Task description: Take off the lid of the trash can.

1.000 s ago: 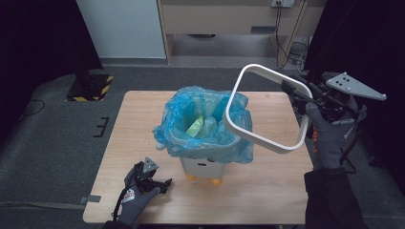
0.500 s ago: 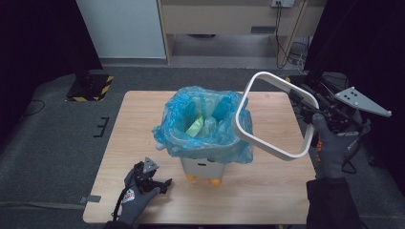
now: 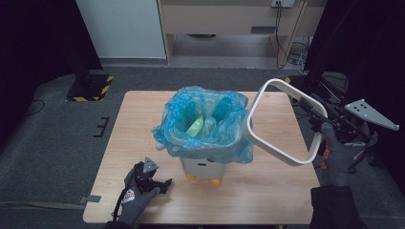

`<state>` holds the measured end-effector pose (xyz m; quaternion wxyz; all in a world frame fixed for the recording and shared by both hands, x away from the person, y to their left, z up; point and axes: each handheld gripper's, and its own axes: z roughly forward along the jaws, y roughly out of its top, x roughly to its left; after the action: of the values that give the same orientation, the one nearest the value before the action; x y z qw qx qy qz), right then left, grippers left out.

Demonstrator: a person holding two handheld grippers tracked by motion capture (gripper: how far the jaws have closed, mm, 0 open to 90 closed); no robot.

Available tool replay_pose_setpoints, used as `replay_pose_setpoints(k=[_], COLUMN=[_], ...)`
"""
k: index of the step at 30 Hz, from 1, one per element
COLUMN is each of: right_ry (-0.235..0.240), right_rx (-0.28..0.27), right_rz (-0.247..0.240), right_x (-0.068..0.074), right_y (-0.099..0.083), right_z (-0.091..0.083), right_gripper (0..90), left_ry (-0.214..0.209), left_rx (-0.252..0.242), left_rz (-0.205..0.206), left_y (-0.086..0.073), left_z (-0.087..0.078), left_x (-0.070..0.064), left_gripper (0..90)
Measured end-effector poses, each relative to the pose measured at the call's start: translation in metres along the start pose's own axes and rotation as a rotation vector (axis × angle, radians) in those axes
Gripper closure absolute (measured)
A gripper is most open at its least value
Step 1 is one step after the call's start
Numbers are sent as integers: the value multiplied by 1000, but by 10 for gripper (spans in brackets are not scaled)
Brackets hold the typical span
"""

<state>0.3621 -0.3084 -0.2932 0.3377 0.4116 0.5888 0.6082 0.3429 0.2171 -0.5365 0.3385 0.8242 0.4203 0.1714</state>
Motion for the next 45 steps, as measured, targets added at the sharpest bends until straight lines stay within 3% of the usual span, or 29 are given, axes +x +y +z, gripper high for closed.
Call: replay_pose_setpoints(k=[11,27,35,45], right_ry=[-44,-121,-171,-191], right_rx=[1,39,80,122], right_rz=[28,56,48,49], right_x=[-15,-31,-40,-44], right_y=[-17,-54,-69,-82], right_z=[-8,-7,-4,-1], right_gripper=[589,589,588,588], left_ry=[0,0,-1,-2], left_rx=[0,0,0,1], left_rz=[0,0,0,2], left_y=[0,0,0,0], left_z=[0,0,0,0], left_x=[0,0,0,-1], left_gripper=[0,0,0,0])
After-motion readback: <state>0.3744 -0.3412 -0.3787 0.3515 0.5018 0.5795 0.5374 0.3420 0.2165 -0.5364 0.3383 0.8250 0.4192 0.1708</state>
